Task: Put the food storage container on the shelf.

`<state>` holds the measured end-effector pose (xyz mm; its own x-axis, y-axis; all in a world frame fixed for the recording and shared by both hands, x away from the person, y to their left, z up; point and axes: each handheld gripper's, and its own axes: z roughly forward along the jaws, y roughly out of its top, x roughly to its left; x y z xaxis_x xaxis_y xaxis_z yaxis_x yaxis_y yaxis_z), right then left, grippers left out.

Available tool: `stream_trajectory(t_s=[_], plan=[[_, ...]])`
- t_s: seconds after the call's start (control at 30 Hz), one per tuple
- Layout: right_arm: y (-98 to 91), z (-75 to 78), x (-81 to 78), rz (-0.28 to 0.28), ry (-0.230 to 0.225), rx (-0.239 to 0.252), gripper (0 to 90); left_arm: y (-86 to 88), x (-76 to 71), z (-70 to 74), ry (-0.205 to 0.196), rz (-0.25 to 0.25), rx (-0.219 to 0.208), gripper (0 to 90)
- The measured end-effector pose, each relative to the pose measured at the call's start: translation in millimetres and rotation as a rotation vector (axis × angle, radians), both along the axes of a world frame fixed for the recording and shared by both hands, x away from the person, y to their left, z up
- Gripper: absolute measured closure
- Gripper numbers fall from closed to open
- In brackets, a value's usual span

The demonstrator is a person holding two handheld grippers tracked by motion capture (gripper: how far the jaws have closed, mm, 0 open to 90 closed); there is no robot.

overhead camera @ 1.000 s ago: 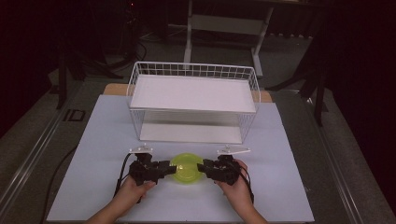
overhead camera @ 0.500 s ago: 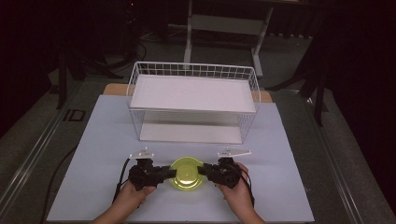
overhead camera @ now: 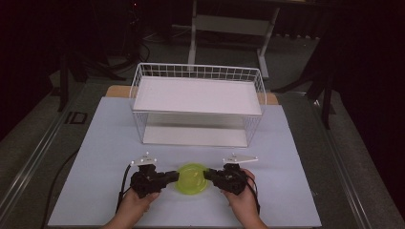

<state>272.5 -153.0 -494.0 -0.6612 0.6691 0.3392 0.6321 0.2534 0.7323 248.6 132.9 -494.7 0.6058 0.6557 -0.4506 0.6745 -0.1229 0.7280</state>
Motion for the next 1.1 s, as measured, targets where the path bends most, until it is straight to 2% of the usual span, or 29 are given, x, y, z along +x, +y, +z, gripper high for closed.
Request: stream_trajectory(t_s=[0.07,0.17,0.33,0.67,0.83,0.97,1.1], plan=[[0.2,1.3,-0.3,-0.005,-0.002,-0.002,79.5,0.3,1.0,0.1,-0.003,0.002,-0.005,83.1],[-0.8,5.9,0.0,-0.009,-0.018,0.016,79.7,2.6,4.7,2.7,-0.004,0.007,-0.037,83.2],[-3.7,17.1,2.9,-0.017,-0.055,0.046,79.8,3.3,12.0,11.8,-0.042,0.007,-0.065,83.1],[-4.6,33.2,21.3,-0.072,-0.093,0.097,79.9,4.1,36.9,18.5,-0.064,0.044,-0.144,82.7],[-4.5,35.6,32.7,-0.097,-0.11,0.093,79.8,0.1,50.7,19.3,-0.082,0.065,-0.14,82.5],[-3.9,32.0,44.3,-0.123,-0.101,0.085,79.6,-4.2,60.1,18.4,-0.097,0.083,-0.114,82.4],[-3.0,29.7,53.0,-0.145,-0.101,0.08,79.4,-6.4,69.7,16.1,-0.094,0.1,-0.119,82.2]])
